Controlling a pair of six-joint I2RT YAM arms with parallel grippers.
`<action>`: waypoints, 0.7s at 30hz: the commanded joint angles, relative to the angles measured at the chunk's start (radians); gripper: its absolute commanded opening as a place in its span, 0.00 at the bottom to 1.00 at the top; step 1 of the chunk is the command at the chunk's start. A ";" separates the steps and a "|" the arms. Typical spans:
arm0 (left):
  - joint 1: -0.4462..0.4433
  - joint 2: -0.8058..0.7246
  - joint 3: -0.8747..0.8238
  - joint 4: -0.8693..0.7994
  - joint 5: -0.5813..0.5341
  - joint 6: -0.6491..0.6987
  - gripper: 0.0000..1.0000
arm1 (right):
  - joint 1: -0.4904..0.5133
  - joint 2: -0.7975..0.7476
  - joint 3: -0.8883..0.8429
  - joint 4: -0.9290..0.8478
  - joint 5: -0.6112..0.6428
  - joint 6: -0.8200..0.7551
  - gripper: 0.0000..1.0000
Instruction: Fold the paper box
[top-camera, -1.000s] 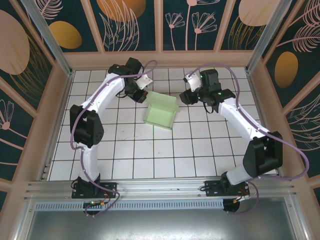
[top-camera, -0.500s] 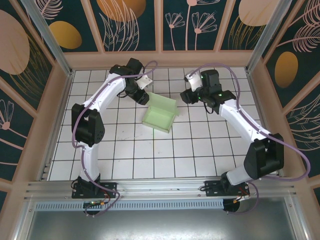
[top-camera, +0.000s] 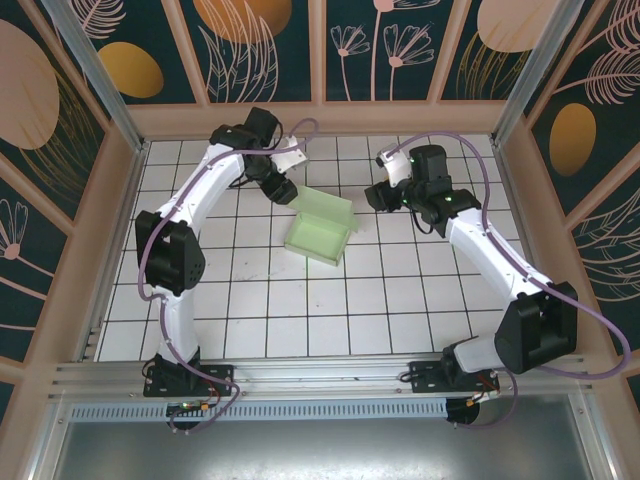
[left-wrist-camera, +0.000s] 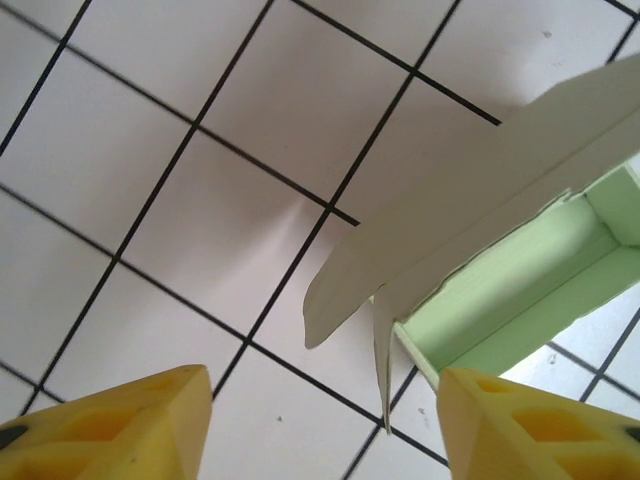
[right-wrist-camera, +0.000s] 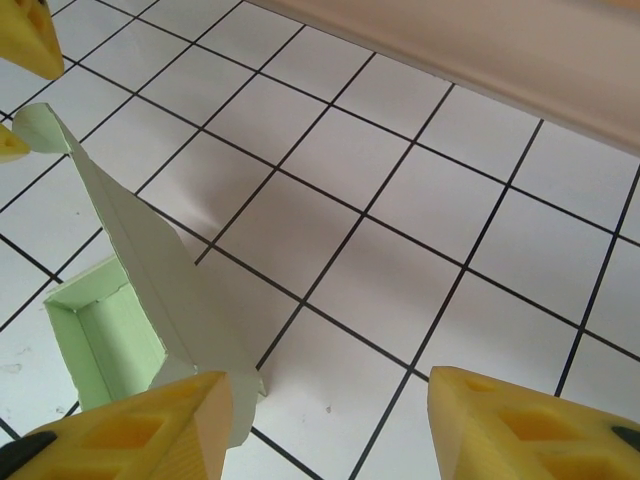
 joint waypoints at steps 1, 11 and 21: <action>0.019 -0.022 -0.056 0.052 0.088 0.131 0.57 | -0.001 -0.034 -0.007 -0.014 -0.010 0.014 0.55; 0.028 -0.044 -0.158 0.162 0.152 0.199 0.36 | -0.001 -0.045 -0.020 -0.015 0.005 0.019 0.55; 0.028 -0.034 -0.187 0.215 0.158 0.204 0.22 | -0.001 -0.050 -0.029 -0.018 0.018 0.014 0.55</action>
